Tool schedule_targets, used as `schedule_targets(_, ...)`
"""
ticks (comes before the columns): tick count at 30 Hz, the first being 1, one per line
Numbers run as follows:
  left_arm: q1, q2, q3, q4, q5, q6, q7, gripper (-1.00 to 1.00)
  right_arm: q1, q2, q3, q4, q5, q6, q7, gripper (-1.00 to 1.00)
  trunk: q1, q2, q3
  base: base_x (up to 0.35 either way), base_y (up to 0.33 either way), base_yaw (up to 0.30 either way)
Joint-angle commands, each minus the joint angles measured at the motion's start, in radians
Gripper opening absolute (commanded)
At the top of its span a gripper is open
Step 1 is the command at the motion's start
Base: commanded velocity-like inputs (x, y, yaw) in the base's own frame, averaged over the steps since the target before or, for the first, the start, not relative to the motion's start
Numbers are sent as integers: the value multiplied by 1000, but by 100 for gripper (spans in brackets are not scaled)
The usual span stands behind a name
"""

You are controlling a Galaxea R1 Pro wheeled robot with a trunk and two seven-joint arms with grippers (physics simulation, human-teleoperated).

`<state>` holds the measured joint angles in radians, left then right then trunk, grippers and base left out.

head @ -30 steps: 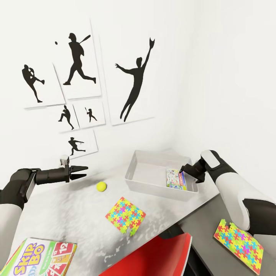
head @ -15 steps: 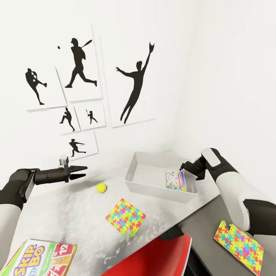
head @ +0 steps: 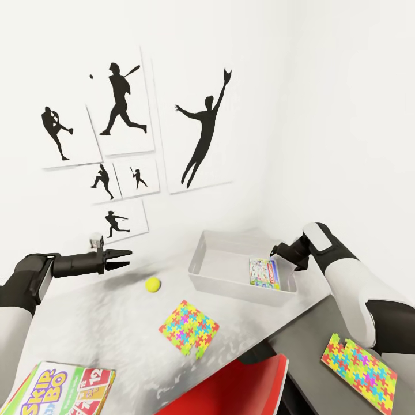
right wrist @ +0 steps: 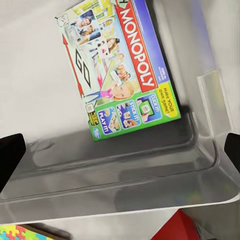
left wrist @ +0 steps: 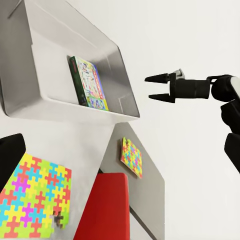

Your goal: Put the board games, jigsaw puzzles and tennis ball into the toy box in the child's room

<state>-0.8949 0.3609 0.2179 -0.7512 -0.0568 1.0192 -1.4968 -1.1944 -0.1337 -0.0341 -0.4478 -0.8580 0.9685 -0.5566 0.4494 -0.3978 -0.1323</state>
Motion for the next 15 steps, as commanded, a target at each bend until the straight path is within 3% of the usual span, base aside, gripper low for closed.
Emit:
schedule_targets(1, -1, 0, 2, 0, -6, 10, -6, 100, -1, 0, -3, -1, -9, 2, -9, 100, 1, -2, -2, 0, 0, 0)
schedule_targets(15, -1, 0, 2, 0, -6, 12, -6, 100, -1, -1, 14, -1, -10, 2, -9, 100, 1, -2, 2, 0, 0, 0)
